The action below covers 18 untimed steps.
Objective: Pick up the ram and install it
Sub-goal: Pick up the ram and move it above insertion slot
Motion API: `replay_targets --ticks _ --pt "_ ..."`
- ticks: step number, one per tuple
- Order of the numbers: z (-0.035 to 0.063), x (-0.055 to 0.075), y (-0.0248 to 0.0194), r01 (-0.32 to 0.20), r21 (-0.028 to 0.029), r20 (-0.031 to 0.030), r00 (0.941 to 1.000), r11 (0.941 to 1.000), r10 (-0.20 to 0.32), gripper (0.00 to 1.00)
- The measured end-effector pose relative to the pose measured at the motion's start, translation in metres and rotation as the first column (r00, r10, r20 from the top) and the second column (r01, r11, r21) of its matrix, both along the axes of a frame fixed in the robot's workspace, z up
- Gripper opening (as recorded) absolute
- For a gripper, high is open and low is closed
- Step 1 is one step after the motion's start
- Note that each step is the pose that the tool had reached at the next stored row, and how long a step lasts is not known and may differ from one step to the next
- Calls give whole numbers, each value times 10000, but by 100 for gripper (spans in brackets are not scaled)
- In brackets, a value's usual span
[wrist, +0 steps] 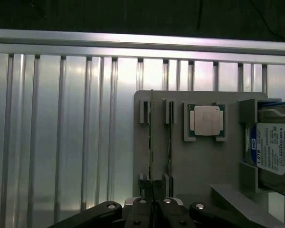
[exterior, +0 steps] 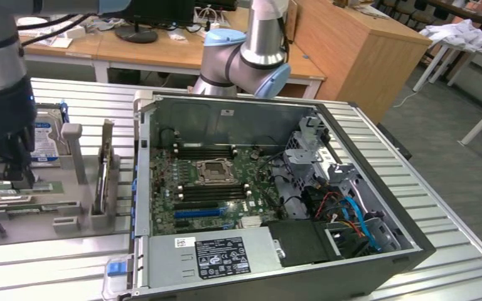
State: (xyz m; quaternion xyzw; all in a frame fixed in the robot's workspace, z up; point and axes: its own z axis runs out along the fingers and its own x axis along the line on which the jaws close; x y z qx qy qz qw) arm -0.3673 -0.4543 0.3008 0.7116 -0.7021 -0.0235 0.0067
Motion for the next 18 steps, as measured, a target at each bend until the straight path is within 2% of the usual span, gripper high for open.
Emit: replay_targets --ticks 13,18 --pt "353 0 0 0 0 0 10000 10000 0 12" --pt "526 0 0 0 0 0 10000 10000 0 12"
